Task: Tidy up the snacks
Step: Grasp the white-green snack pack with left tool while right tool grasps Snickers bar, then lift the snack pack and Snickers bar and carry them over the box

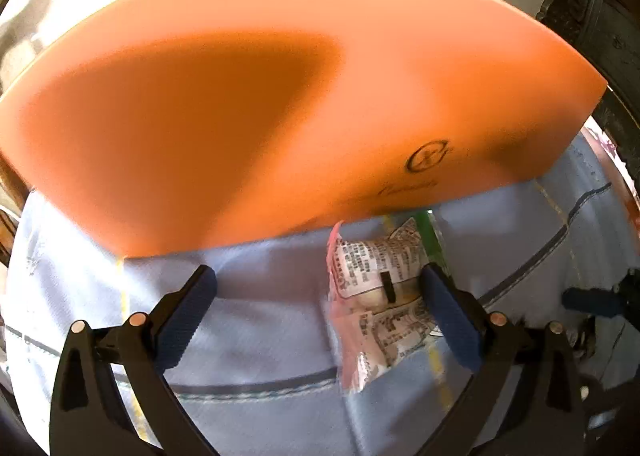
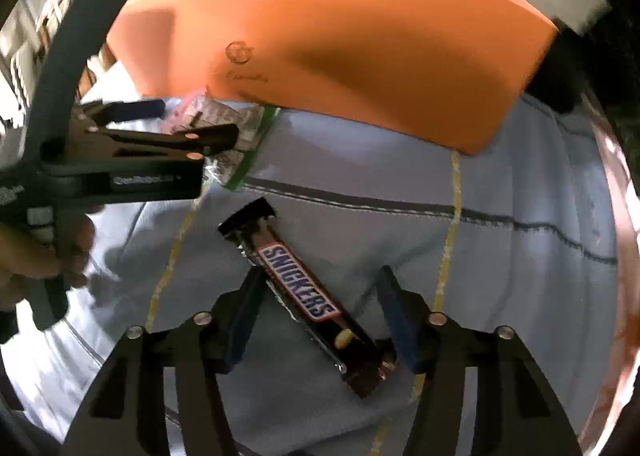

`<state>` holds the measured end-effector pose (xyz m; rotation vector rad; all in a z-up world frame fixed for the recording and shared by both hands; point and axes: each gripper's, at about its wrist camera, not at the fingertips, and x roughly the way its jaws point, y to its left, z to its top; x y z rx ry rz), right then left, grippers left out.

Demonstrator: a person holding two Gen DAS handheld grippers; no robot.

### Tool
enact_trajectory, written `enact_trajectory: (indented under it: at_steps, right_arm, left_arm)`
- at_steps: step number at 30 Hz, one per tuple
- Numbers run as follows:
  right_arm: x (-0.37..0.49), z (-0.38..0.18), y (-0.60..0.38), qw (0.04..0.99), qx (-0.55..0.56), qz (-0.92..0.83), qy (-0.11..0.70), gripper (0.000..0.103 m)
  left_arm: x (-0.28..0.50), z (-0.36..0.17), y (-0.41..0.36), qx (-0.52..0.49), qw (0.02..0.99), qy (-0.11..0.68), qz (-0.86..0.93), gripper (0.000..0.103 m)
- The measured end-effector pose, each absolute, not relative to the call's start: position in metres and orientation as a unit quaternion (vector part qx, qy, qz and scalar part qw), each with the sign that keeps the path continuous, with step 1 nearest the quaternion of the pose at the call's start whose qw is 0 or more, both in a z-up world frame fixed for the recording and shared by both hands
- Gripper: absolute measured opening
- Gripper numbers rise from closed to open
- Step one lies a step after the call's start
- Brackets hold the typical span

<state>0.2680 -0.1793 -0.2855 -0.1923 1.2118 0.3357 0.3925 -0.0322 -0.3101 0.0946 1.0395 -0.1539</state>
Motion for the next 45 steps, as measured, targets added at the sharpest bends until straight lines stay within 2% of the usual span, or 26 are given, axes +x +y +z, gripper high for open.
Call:
enact_trajectory:
  at_steps: [3, 5, 8, 15, 21, 22, 23, 24, 25, 30, 32, 34, 45]
  right_arm:
    - [0.269, -0.284, -0.169, 0.811, -0.092, 0.152, 0.557, 0.05]
    - [0.268, -0.283, -0.169, 0.811, -0.085, 0.143, 0.56, 0.035]
    - [0.274, -0.281, -0.176, 0.812, -0.057, 0.127, 0.566, 0.022]
    - [0.278, -0.282, -0.175, 0.812, -0.049, 0.122, 0.569, 0.021]
    - [0.282, -0.27, -0.184, 0.81, -0.05, 0.12, 0.572, 0.021]
    - [0.283, -0.278, -0.2, 0.81, -0.05, 0.12, 0.572, 0.021]
    - [0.283, -0.278, -0.199, 0.809, -0.051, 0.121, 0.572, 0.021]
    - [0.283, -0.277, -0.203, 0.809, -0.051, 0.122, 0.572, 0.021]
    - [0.284, -0.277, -0.203, 0.809, -0.05, 0.122, 0.573, 0.021]
    - [0.284, -0.278, -0.207, 0.81, -0.048, 0.123, 0.571, 0.021]
    - [0.284, -0.279, -0.209, 0.81, -0.048, 0.123, 0.571, 0.021]
    - [0.284, -0.279, -0.21, 0.81, -0.048, 0.122, 0.572, 0.021]
    - [0.274, -0.279, -0.217, 0.813, -0.024, 0.111, 0.571, 0.018]
  left_arm:
    - [0.386, -0.311, -0.028, 0.048, 0.864, 0.495, -0.076, 0.099]
    - [0.382, -0.311, -0.027, 0.053, 0.864, 0.495, -0.079, 0.099]
    - [0.377, -0.311, -0.026, 0.054, 0.864, 0.494, -0.081, 0.099]
    - [0.374, -0.308, -0.023, 0.048, 0.865, 0.488, -0.107, 0.098]
    - [0.377, -0.314, -0.051, 0.074, 0.862, 0.49, -0.105, 0.099]
    - [0.377, -0.312, -0.053, 0.074, 0.863, 0.489, -0.104, 0.084]
    - [0.38, -0.307, -0.055, 0.077, 0.868, 0.479, -0.107, 0.058]
    - [0.38, -0.306, -0.056, 0.079, 0.869, 0.477, -0.11, 0.055]
    - [0.38, -0.304, -0.055, 0.073, 0.868, 0.478, -0.114, 0.048]
    - [0.368, -0.302, -0.05, 0.058, 0.867, 0.479, -0.123, 0.046]
    - [0.361, -0.303, -0.053, 0.06, 0.867, 0.479, -0.124, 0.039]
    - [0.363, -0.3, -0.05, 0.062, 0.866, 0.48, -0.123, 0.038]
    - [0.331, -0.304, -0.032, 0.052, 0.864, 0.49, -0.107, 0.036]
